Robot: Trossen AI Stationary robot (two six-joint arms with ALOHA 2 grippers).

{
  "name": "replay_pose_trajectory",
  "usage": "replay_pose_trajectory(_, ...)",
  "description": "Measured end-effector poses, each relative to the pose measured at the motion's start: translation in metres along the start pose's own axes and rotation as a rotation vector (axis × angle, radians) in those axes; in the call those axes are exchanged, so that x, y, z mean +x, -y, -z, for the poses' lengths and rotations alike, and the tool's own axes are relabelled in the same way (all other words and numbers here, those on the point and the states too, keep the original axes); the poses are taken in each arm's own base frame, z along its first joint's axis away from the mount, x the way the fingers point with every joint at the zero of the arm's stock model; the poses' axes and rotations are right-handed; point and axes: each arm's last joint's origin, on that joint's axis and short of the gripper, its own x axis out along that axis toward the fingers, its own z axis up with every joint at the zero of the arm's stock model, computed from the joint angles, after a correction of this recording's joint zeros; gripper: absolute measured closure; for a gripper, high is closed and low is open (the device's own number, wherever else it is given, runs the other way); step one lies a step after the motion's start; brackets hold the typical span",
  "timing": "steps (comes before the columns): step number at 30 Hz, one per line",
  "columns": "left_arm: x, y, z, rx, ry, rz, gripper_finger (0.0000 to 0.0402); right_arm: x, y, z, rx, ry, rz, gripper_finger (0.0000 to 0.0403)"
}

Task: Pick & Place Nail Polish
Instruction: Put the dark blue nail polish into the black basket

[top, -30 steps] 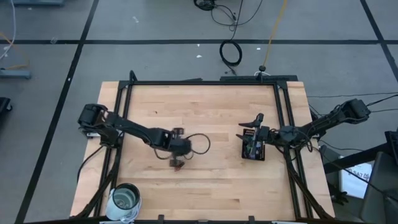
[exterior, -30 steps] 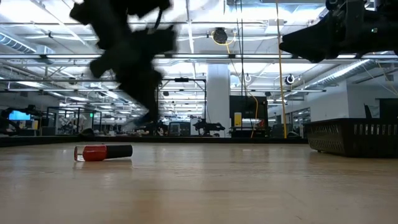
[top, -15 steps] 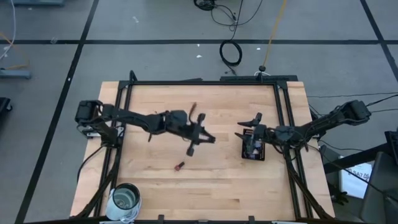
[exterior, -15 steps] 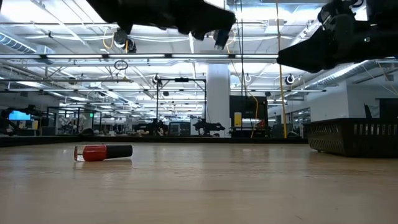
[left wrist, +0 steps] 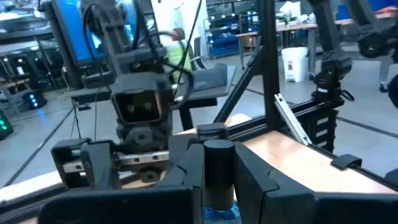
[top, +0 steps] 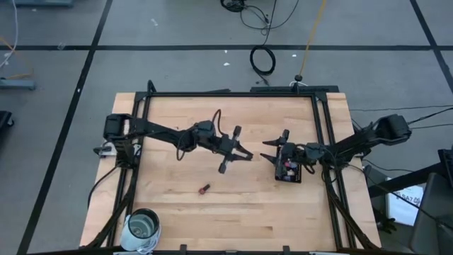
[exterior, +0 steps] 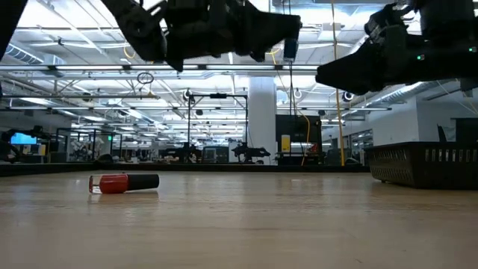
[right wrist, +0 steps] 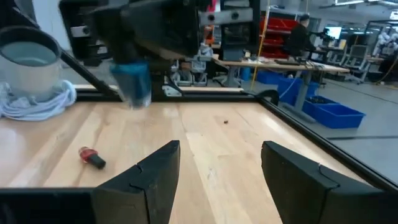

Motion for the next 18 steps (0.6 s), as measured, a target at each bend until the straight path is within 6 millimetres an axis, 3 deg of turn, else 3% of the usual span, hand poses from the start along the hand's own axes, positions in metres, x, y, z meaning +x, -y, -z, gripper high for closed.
replay_pose_trajectory(6, 0.002, -0.008, 0.019, -0.032, 0.024, -0.032, 0.0364, 0.020, -0.009, 0.002, -0.009, -0.027, -0.033, 0.0187)
replay_pose_trajectory(10, 0.001, -0.013, 0.022, -0.036, 0.020, -0.046, 0.0364, 0.036, -0.014, 0.003, 0.034, -0.041, -0.107, 0.0166)
replay_pose_trajectory(18, 0.001, -0.013, 0.027, -0.055, -0.013, -0.030, 0.0365, 0.058, -0.017, 0.008, 0.054, -0.074, -0.091, 0.0127)
